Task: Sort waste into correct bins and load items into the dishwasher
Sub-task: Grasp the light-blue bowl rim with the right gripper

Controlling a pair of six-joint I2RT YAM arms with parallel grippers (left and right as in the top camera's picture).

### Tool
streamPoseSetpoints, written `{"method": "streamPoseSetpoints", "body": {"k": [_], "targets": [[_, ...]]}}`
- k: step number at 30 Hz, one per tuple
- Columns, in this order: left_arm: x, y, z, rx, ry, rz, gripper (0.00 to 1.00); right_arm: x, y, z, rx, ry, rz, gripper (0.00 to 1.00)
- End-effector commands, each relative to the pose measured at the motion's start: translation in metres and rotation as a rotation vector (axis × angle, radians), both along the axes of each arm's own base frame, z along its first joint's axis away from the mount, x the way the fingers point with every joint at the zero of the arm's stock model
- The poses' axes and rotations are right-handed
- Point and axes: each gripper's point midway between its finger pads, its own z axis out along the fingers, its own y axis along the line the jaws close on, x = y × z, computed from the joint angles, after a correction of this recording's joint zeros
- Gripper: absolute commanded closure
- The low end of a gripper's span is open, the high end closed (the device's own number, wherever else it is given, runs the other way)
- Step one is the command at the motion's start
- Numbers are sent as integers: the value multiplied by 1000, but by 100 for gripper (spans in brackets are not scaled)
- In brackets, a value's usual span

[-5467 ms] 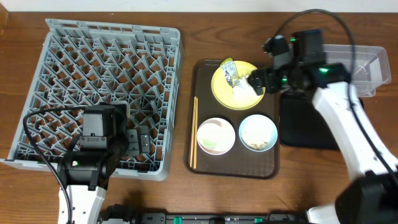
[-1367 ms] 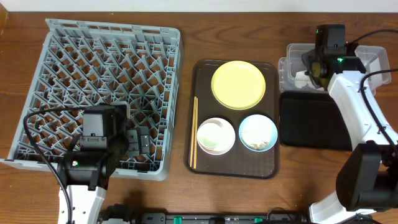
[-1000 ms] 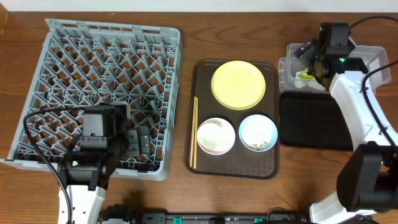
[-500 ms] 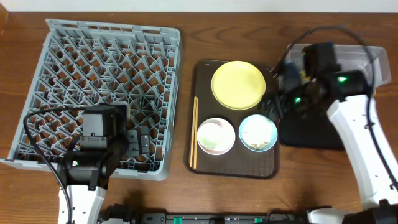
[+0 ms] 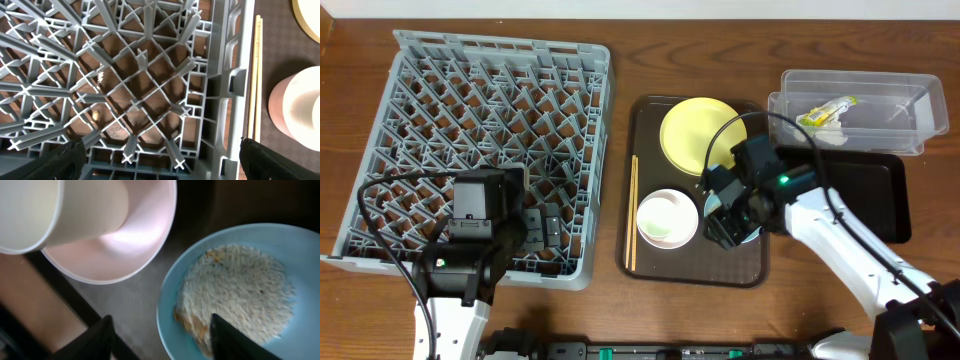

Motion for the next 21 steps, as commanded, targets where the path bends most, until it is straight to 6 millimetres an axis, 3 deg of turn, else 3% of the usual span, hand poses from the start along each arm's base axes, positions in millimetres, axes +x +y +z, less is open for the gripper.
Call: {"method": "streamPoseSetpoints", "body": {"k": [1, 4, 9, 16, 19, 21], "targets": [[3, -1, 8, -2, -22, -8, 2, -3, 1, -16, -41, -23, -12, 43], [2, 0, 8, -2, -18, -8, 2, -6, 3, -27, -54, -39, 2, 47], [1, 0, 7, -1, -12, -8, 2, -13, 8, -36, -51, -43, 8, 64], [1, 0, 7, -1, -12, -8, 2, -19, 9, -44, -69, -38, 17, 68], [1, 0, 7, -1, -12, -8, 2, -15, 3, -47, -105, -54, -22, 79], [1, 0, 7, -1, -12, -8, 2, -13, 2, -47, -111, -62, -37, 81]]}}
